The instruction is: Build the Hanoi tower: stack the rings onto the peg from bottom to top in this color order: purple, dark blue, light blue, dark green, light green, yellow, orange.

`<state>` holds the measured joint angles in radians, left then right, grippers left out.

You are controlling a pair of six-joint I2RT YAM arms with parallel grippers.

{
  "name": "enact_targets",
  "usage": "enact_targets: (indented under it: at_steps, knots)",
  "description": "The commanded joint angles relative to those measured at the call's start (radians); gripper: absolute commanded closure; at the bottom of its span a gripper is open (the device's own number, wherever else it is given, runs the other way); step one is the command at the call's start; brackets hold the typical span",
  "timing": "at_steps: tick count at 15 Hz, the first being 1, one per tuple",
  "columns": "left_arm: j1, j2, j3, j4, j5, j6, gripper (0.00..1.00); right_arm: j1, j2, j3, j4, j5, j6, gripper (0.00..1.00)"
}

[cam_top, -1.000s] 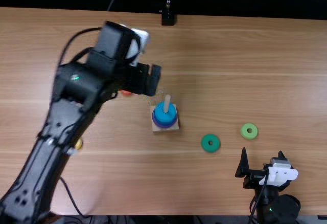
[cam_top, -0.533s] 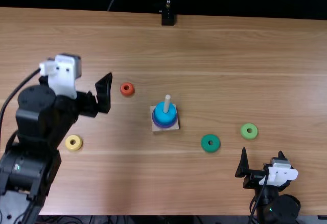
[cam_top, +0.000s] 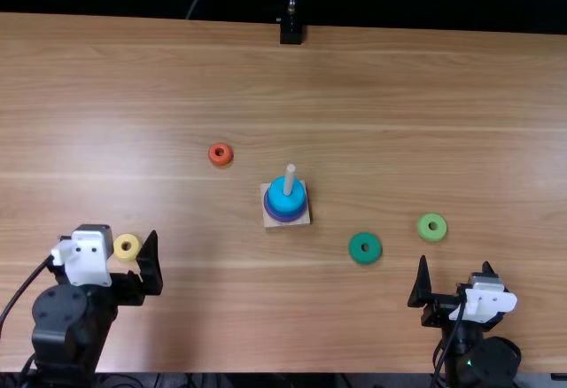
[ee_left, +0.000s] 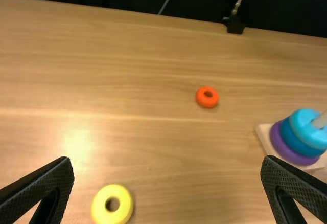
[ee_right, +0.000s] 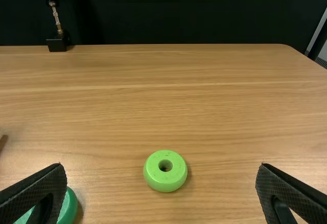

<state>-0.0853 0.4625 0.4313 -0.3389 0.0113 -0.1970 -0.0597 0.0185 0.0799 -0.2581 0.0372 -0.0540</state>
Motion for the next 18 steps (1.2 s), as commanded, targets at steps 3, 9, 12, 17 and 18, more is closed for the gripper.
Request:
enact_targets:
  at_steps: [3,9,12,17,18]
  knots:
    - [0.021,-0.170,-0.160,0.009,-0.011,0.006,0.00,-0.012,-0.019,-0.066,-0.069,0.001,0.001,0.00]
    - [0.018,-0.324,-0.333,0.008,-0.006,0.009,0.00,-0.012,-0.019,-0.066,-0.069,0.001,0.001,0.00]
    - [0.019,-0.380,-0.391,0.006,-0.002,0.009,0.00,-0.012,-0.019,-0.066,-0.071,0.001,0.001,0.00]
    - [0.015,-0.458,-0.431,-0.003,-0.002,0.009,0.00,-0.012,-0.019,-0.066,-0.069,0.001,0.001,0.00]
    - [0.019,-0.459,-0.431,-0.005,-0.002,0.011,0.00,-0.012,-0.019,-0.066,-0.069,0.001,0.001,0.00]
